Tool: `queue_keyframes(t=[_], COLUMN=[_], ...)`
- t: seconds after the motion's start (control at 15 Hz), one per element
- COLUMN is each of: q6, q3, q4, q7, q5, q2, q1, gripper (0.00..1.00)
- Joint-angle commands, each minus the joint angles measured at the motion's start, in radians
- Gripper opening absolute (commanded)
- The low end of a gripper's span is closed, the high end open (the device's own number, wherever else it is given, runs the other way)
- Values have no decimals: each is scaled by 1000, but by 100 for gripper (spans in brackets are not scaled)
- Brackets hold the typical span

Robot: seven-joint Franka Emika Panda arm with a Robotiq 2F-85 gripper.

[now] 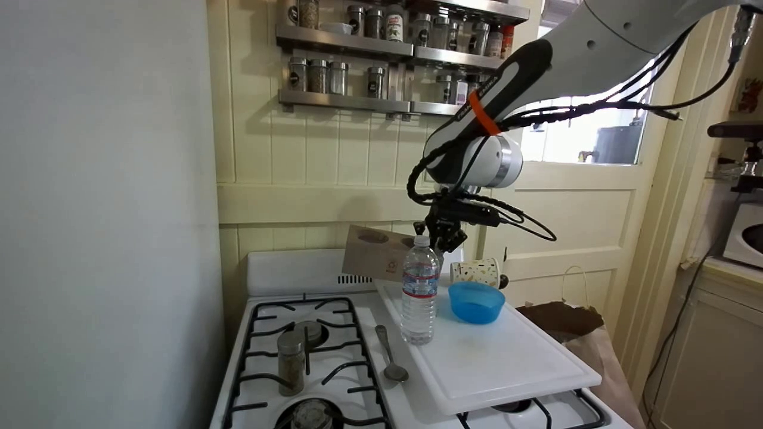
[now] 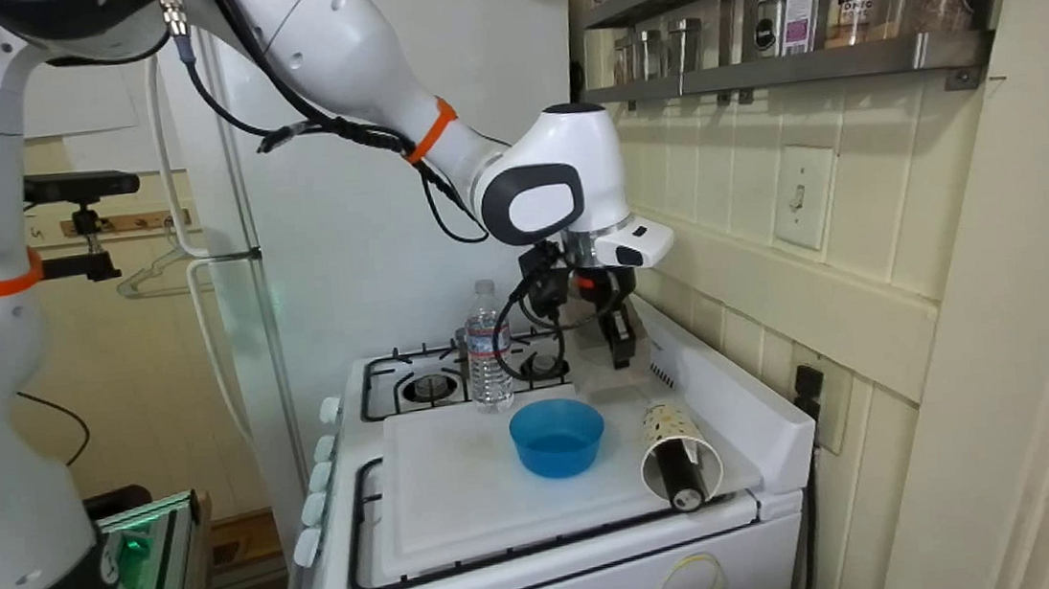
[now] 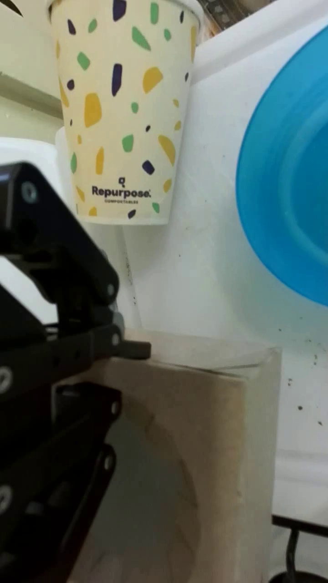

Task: Move the box to the right.

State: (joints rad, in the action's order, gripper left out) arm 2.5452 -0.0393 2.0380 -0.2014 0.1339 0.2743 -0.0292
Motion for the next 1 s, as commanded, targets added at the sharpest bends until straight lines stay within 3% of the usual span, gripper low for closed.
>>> queue_keyframes(t=[0.0, 0.93], q6=[-18, -75], q3=[-6, -91], q4=[-50, -154], q7=[34, 21], q5=[4, -210], q2=[58, 159], q1=[-16, 4], gripper=[2, 2])
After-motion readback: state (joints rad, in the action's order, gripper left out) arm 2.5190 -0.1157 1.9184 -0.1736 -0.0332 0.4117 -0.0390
